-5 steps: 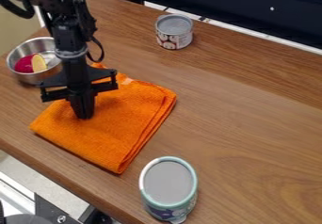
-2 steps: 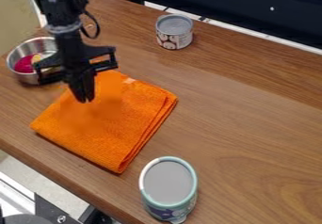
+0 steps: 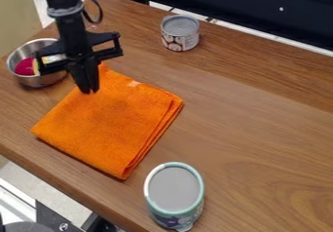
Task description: Put the orange cloth to the bottom of the table
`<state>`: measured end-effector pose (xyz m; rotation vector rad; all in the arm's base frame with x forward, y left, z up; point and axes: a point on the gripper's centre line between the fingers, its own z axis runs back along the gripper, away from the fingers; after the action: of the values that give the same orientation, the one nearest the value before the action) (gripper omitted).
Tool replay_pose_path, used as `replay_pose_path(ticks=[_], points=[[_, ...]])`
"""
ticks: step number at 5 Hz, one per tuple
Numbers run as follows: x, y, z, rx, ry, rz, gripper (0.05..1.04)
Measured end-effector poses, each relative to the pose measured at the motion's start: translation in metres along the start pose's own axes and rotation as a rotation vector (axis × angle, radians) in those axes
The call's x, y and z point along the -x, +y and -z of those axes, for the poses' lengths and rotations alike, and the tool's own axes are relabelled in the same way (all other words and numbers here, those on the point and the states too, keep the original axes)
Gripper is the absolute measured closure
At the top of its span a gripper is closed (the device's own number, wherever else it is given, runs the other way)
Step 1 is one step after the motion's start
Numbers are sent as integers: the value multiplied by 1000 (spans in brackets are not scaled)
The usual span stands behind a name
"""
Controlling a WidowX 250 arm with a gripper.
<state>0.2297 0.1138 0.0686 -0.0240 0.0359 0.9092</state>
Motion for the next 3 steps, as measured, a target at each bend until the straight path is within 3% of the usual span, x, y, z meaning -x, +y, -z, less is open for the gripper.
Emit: replay_pose_path(ticks=[1, 2, 3], points=[[-7, -14, -9, 12, -43, 2, 890], [-6, -33, -12, 22, -88, 96, 663], [-1, -46, -15, 19, -178, 230, 375]])
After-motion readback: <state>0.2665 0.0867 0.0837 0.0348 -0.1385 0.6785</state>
